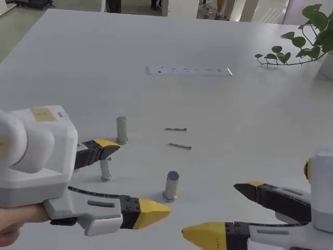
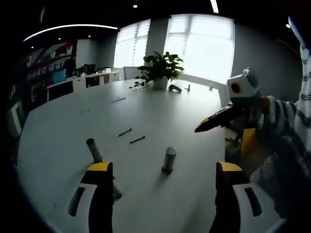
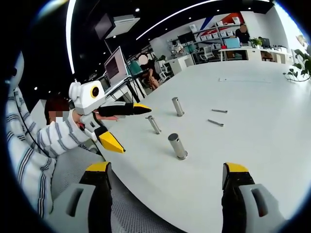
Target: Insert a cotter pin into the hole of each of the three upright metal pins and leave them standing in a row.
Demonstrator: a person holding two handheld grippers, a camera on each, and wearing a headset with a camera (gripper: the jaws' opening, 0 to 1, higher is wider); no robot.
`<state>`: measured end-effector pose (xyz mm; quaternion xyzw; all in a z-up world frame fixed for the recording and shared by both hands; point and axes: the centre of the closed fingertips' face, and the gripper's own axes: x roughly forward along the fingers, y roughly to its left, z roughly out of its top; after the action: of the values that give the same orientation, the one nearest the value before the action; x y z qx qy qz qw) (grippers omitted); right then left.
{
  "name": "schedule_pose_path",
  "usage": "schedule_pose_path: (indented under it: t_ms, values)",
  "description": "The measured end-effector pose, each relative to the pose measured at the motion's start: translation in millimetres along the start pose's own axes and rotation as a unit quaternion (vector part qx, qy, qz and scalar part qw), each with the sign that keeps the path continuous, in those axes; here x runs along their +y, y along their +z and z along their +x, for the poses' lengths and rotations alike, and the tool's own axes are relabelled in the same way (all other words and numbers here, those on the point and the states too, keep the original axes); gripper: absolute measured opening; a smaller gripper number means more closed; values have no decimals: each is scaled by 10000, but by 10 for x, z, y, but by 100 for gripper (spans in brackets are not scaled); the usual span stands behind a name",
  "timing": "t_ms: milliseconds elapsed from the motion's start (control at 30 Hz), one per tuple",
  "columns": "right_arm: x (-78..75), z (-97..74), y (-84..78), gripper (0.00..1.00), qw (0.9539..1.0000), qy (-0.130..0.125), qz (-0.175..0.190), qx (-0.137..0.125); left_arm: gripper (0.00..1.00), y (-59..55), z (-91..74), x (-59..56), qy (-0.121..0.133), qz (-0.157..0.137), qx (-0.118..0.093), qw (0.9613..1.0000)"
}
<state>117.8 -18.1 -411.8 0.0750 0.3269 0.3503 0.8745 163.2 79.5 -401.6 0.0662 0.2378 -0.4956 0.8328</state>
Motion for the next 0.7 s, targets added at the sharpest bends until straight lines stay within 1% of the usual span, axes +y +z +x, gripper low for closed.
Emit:
schedule_pose_path:
  t_ms: [67,133,200,267,300,333,367,433,567,700]
  values:
    - [-8,1,4,93,10000,-7,-1,10,86,-36,-67,59,102,-95,0,9999]
    - [-14,1,1,93,10000,-13,-10,32,87,-54,-134,110,172,-199,-51,9996]
    - [-22,1,0,93,10000,-19,-24,56,90,-68,-194,140,192,-321,-92,9993]
    - [-34,0,5,93,10000,-35,-31,66,95,-95,-236,129,137,-337,-68,9993]
    - [-37,-1,7,93,10000,-37,-35,70,98,-111,-258,103,74,-199,-46,9998]
    - [-41,-2,9,93,10000,-42,-38,76,99,-132,-277,87,35,-137,-1,9999]
    - [-44,-2,12,93,9999,-49,-43,77,99,-164,-288,65,-16,-144,46,9999]
    - [-52,-2,20,93,9999,-63,-54,81,99,-203,-298,56,-22,-99,76,9999]
    - [-57,-3,15,93,9998,-66,-135,151,99,-253,-302,54,13,-143,135,9998]
    - [-89,-17,17,93,9995,-94,-201,210,99,-258,-309,46,53,-240,68,9997]
